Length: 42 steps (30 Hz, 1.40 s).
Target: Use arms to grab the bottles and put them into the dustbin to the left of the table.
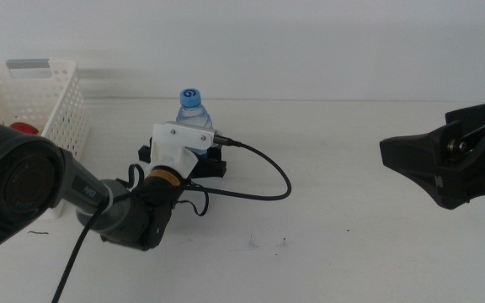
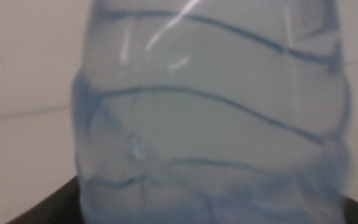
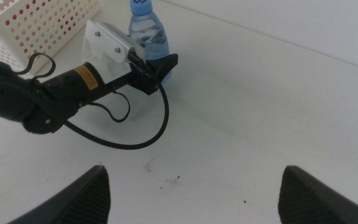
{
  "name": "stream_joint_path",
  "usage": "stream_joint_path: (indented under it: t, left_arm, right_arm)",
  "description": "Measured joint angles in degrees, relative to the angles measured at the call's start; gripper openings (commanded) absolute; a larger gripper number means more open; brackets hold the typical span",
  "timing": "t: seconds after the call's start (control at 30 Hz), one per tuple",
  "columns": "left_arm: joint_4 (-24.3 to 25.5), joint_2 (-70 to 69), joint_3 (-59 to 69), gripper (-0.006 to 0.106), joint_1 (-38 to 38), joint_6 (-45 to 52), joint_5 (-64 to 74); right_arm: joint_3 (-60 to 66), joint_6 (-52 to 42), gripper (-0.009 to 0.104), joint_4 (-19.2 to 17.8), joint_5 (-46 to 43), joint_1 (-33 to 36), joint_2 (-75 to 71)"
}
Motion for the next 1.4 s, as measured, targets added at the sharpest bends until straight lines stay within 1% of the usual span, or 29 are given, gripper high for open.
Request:
stream_joint_path:
  t: [0.07,0.13,0.27,0.3,0.4,0.47,0.57,0.7,0.83,0.93,1.03,1.13,1.27,1.4]
  left_arm:
    - [-0.11,0.11,-1.25,0.088,0.13,1.85,1.27]
    - [-0.11,0.2,-1.92,0.075,0.13,3.37,2.62]
    - [1.04,-0.1,-1.98,0.035,0.22,5.54,2.74]
    - [1.16,-0.96,-1.34,0.025,0.22,4.95,3.59]
    - [1.11,-6.74,2.57,0.0,0.22,1.7,9.53]
    - [-0.43,-13.54,4.84,-0.002,0.22,0.18,18.33]
    - [-2.87,-27.29,4.35,-0.002,1.27,0.73,40.61]
    - [-1.89,-38.87,-2.94,-0.002,6.28,2.42,66.86]
    - [-0.22,-40.86,-13.92,-0.002,13.25,5.97,88.43]
    - [-0.21,-39.11,-22.72,-0.002,19.41,10.27,101.43]
    - [-0.21,-35.44,-31.47,-0.002,26.27,13.55,110.63]
    - [-0.6,-30.74,-38.98,-0.002,31.71,15.47,116.85]
    - [-1.14,-24.28,-43.46,-0.002,35.99,16.1,120.91]
    - [-2.21,-19.34,-43.8,0.0,37.29,15.34,121.46]
  right_arm:
    - [0.0,0.0,0.09,-0.03,0.0,0.0,0.0]
    - [0.0,0.0,0.09,-0.25,0.0,0.0,0.0]
    - [0.0,0.0,0.09,-0.25,0.0,0.0,0.0]
    - [0.0,0.0,0.09,-0.25,0.0,0.0,0.0]
    - [0.0,0.0,0.09,-0.25,0.0,0.0,0.0]
    - [0.0,0.0,0.09,-0.25,0.0,0.0,0.0]
    - [0.0,0.0,0.09,-0.25,0.0,0.0,0.0]
    - [0.0,0.0,0.09,-0.25,0.0,0.0,0.0]
    - [0.0,0.0,0.09,-0.25,0.0,0.0,0.0]
    - [0.0,0.0,0.09,-0.25,0.0,0.0,0.0]
    - [0.0,0.0,0.09,-0.25,0.0,0.0,0.0]
    - [0.0,0.0,0.09,-0.25,0.0,0.0,0.0]
    - [0.0,0.0,0.09,-0.25,0.0,0.0,0.0]
    - [0.0,0.0,0.09,-0.25,0.0,0.0,0.0]
